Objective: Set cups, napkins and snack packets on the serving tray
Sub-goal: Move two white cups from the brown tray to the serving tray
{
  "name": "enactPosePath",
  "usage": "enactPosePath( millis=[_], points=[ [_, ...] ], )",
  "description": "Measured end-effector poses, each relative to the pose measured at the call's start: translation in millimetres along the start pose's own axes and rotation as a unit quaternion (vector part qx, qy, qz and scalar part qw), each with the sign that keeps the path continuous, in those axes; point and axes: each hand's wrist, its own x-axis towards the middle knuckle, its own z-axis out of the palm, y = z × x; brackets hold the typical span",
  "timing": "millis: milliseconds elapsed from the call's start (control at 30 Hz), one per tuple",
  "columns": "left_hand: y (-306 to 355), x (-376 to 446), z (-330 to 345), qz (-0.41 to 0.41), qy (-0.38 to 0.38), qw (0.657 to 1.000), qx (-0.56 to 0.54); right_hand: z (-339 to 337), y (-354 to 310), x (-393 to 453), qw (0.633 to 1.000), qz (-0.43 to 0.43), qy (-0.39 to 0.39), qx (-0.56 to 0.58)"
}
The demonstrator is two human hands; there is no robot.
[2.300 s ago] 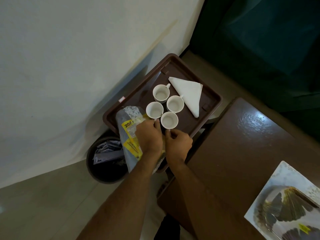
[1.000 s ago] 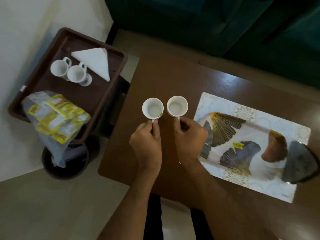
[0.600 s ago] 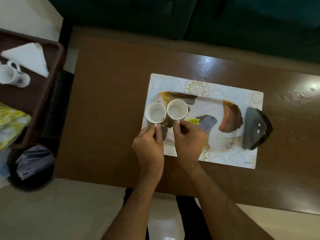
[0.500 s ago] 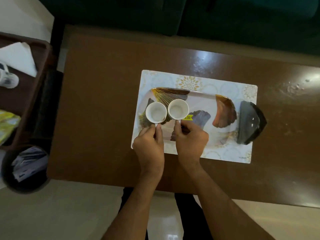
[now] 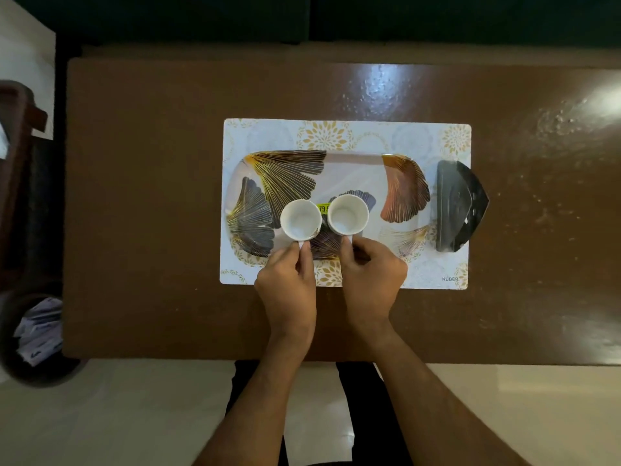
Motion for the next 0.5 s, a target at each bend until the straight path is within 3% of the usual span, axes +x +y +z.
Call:
enactPosePath(
  millis=[500],
  points=[
    [-7.7,-5.6,7.9,-0.016,-0.029,0.999,-0.016,2.3,11.3,-13.2,1.0,0.013,0.018,0.001]
  ],
)
